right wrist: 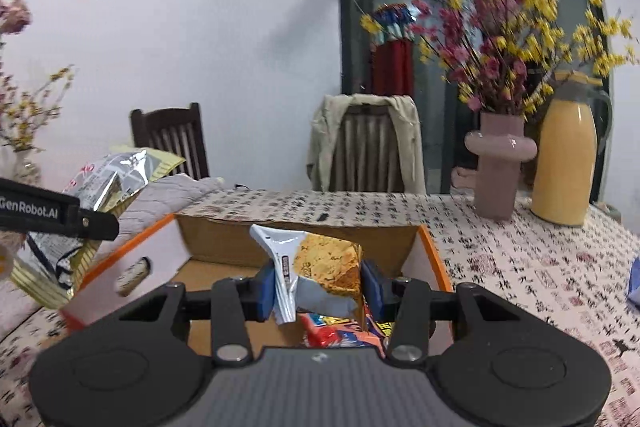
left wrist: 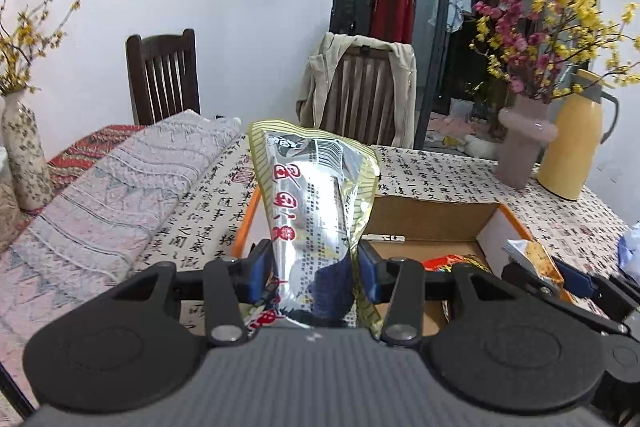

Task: Organize snacks
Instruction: 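Carry both packets over the box and open both grippers, then move both grippers back to the snack pile and grasp a biscuit packet with the right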

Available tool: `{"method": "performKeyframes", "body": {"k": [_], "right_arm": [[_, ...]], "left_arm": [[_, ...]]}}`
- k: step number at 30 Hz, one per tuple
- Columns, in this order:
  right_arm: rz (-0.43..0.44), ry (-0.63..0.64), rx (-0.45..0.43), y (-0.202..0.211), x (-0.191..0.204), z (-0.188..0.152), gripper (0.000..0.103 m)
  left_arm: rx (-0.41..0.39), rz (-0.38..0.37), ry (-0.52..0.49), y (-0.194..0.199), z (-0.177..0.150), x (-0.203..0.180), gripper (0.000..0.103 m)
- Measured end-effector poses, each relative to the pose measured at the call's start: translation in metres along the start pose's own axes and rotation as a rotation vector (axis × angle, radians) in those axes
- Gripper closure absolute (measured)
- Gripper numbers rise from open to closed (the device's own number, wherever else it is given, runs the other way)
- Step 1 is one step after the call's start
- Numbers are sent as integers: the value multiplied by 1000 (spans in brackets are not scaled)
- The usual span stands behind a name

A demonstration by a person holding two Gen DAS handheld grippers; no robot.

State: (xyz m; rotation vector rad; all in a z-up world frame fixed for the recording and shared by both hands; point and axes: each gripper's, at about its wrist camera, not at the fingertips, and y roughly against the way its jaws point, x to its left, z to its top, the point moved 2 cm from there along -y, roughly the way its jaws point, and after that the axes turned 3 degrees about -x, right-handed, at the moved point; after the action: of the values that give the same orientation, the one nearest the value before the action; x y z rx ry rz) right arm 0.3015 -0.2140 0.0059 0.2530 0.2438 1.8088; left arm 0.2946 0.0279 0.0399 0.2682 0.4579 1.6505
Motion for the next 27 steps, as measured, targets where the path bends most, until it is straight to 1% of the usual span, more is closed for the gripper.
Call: {"method": "performKeyframes", "body": {"k": [4, 8, 10, 11, 12, 13, 14, 15, 16, 17, 18, 19, 20, 23, 27], "right_arm": [[-24, -1, 7, -14, -3, -9, 60], [-22, -9, 9, -15, -5, -14, 59], [-20, -7, 19, -16, -5, -15, 58], [-19, -8, 21, -16, -4, -15, 58], [-19, -9, 20, -15, -4, -15, 59], [-20, -14, 15, -13, -5, -15, 58], [-24, -23, 5, -12, -6, -15, 52], [-27, -30, -3, -10, -7, -14, 47], [-30, -40, -15, -7, -9, -14, 34], [-32, -51, -29, -5, -11, -13, 20], [-34, -58, -44, -2, -12, -12, 14], [-35, -66, -63, 1, -14, -11, 6], [-30, -74, -80, 4, -15, -9, 0], [-31, -78, -122, 14, -15, -3, 0], [-37, -80, -144, 27, -15, 5, 0]], "left_arm": [[11, 7, 17, -24, -10, 0, 58], [12, 11, 7, -34, -21, -1, 58], [21, 1, 8, -35, -24, -1, 53], [18, -2, 14, -36, -24, 0, 47], [10, 0, 22, -34, -24, 2, 43], [-2, 2, 33, -32, -23, 4, 34], [-19, 5, 45, -28, -22, 6, 27], [-38, 5, 54, -25, -21, 7, 24], [-58, 1, 61, -21, -20, 9, 17], [-77, 1, 72, -17, -19, 10, 2], [-97, 8, 83, -13, -17, 11, 0], [-122, 15, 93, -9, -16, 12, 0], [-132, 11, 93, -5, -13, 12, 0], [-156, 1, 92, 8, -6, 11, 0], [-180, -14, 78, 29, -2, 8, 0]]}}
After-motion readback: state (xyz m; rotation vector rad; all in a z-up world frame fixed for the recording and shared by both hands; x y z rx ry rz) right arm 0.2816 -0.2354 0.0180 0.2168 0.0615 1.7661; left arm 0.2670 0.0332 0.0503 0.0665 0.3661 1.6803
